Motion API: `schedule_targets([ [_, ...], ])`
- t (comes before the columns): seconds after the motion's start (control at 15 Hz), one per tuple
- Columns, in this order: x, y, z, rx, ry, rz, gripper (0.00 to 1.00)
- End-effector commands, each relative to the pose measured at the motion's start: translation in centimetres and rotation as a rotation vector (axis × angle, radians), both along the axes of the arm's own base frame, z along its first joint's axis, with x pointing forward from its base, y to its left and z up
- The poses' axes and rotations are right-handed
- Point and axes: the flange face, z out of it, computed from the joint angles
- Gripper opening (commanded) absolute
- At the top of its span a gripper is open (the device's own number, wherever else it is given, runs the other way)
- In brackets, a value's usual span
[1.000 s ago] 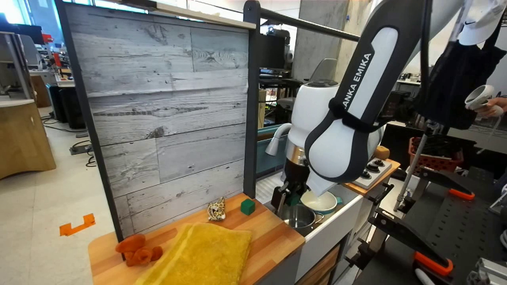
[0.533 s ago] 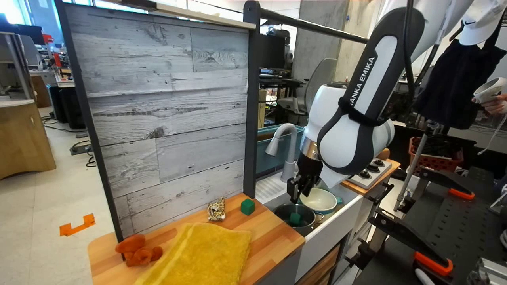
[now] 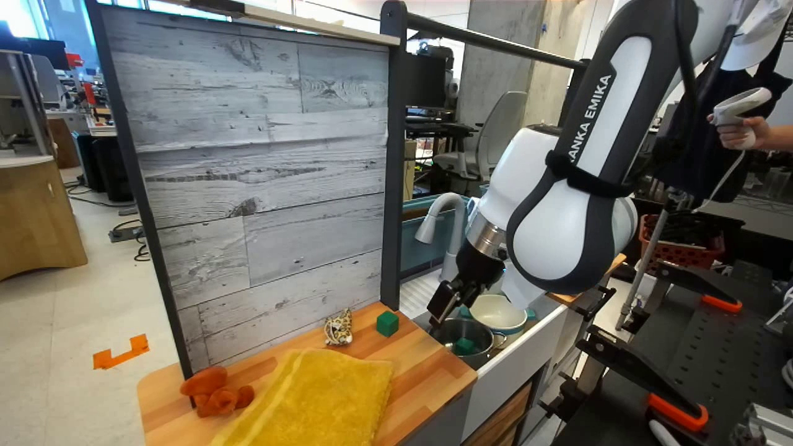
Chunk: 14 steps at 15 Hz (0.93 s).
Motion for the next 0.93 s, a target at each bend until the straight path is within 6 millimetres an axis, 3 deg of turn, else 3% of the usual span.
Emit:
schedule_targets([
  [0.0, 0.5, 3.1, 3.9, 0.033, -0.113, 0.051, 1.00],
  [0.13, 1.5, 4.6, 5.4, 0.060, -0.178, 0.054, 1.00],
  [0.2, 1.1, 3.7, 3.7, 0.040, -0.125, 0.051, 1.00],
  [0.33, 1.2, 4.2, 4.1, 0.043, -0.131, 0.058, 1.00],
  [0.53, 1.2, 3.9, 3.1, 0.017, -0.141, 0.057, 1.00],
  [0.87, 3.5, 7.5, 2.7, 0.066, -0.203, 0.088, 1.00],
])
